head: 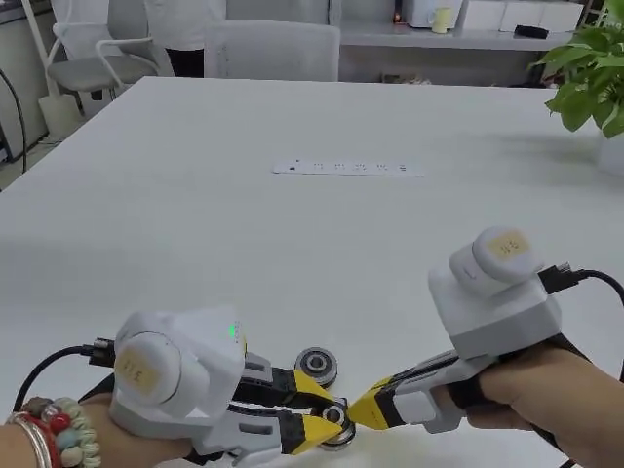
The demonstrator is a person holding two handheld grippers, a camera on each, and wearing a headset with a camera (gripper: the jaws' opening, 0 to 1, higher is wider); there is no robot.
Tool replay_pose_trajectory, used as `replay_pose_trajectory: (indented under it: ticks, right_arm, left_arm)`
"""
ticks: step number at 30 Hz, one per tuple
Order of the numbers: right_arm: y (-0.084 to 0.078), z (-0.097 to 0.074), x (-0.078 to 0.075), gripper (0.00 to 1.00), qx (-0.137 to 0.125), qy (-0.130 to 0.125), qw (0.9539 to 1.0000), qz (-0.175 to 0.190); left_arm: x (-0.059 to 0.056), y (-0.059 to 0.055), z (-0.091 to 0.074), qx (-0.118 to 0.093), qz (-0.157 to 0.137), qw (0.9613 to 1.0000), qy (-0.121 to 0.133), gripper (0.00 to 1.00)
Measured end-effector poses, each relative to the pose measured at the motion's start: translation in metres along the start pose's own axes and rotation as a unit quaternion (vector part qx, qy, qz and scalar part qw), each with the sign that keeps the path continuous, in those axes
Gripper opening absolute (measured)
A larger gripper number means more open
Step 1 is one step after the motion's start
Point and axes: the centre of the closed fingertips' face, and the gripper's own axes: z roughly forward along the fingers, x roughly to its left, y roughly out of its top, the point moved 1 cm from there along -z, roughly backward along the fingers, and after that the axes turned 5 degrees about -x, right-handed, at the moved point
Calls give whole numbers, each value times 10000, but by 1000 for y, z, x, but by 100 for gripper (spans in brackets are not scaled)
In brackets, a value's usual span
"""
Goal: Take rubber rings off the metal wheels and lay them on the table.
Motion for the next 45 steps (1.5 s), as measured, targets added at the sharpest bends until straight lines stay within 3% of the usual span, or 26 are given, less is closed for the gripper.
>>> replay_pose_trajectory:
  ticks: [10,12,13,14,15,16,18,28,45]
  right_arm:
    - [2,0,3,0,-22,65,9999,-85]
    - [8,1,12,0,-203,303,9993,-28]
    - [17,1,22,0,-472,566,9972,124]
    - [15,-1,20,0,-373,488,9981,70]
    - [8,-1,11,0,-103,195,9994,-284]
    - [8,1,11,0,-140,125,9995,-258]
    - [4,2,13,0,-76,241,9996,-116]
    - [5,0,4,0,-92,60,9999,-15]
    - [3,-2,-1,0,-69,-23,10000,36]
  left_arm:
    - [0,0,0,6,9,10000,-4,8]
    - [0,0,0,5,9,10000,-4,8]
    - [0,0,0,6,13,10000,-1,8]
    - [0,0,0,7,11,10000,2,8]
    - [0,0,0,6,9,10000,4,8]
    - [0,0,0,6,12,10000,4,8]
    - [0,0,0,8,13,10000,5,8]
    - [0,0,0,16,-13,10000,18,8]
    - [-2,0,0,75,-40,10000,1,8]
